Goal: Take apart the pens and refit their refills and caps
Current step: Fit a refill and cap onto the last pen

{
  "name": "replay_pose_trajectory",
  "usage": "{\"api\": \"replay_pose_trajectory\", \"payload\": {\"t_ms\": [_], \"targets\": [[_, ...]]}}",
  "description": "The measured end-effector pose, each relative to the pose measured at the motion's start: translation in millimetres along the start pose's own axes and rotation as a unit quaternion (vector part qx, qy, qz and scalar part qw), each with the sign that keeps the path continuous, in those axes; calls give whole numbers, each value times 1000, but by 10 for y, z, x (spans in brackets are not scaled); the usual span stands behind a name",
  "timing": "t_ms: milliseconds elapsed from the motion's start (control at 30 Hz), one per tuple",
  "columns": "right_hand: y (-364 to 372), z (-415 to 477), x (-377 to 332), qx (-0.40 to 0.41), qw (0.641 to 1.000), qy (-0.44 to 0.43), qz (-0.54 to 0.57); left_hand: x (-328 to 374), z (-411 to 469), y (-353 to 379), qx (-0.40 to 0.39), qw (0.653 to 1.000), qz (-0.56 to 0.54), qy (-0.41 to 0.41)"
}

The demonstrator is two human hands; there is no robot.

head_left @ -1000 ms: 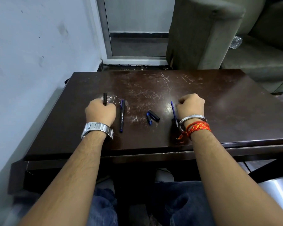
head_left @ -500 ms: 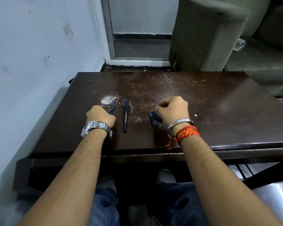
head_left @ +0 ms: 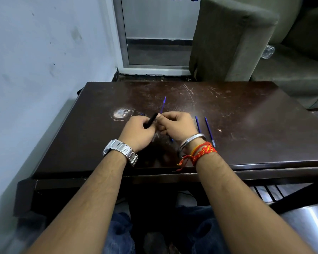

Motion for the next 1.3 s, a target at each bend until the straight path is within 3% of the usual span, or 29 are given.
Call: {"api": "replay_pose_trajectory", "payload": {"t_ms": [100, 233, 400, 533, 967, 1167, 1233, 1300], "targets": [[-65, 2, -7, 25, 999, -18, -42, 6, 7, 67, -20, 999, -33, 12], [-316, 26, -99, 154, 986, -64, -29, 11, 12, 128, -67, 980, -187, -8], [-512, -13, -264, 255, 955, -146, 42, 45, -25, 213, -94, 983, -160, 1], [-474, -17, -322, 241, 950, -167, 105, 96, -77, 261, -128, 980, -152, 7], [-434, 4, -306, 188, 970, -141, 64, 105, -76, 285, -125, 979, -161, 29], [-254, -15, -241, 57, 993, -103, 19, 139, -77, 260, -103, 971, -211, 48], [-304, -15, -237, 80, 991, -99, 28, 113, -41, 227, -82, 965, -245, 34], [-431, 6, -225, 134, 984, -100, -69, 112, -30, 183, -67, 958, -279, 21]]}}
Point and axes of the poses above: each hand's wrist, its own z-axis towards the middle knuckle, its own y-axis out of the palm, x = y × z, the point moved 6 cm from there along z, towards the middle knuckle, and after that the axes turned 10 degrees about -y, right-handed, at the moved point
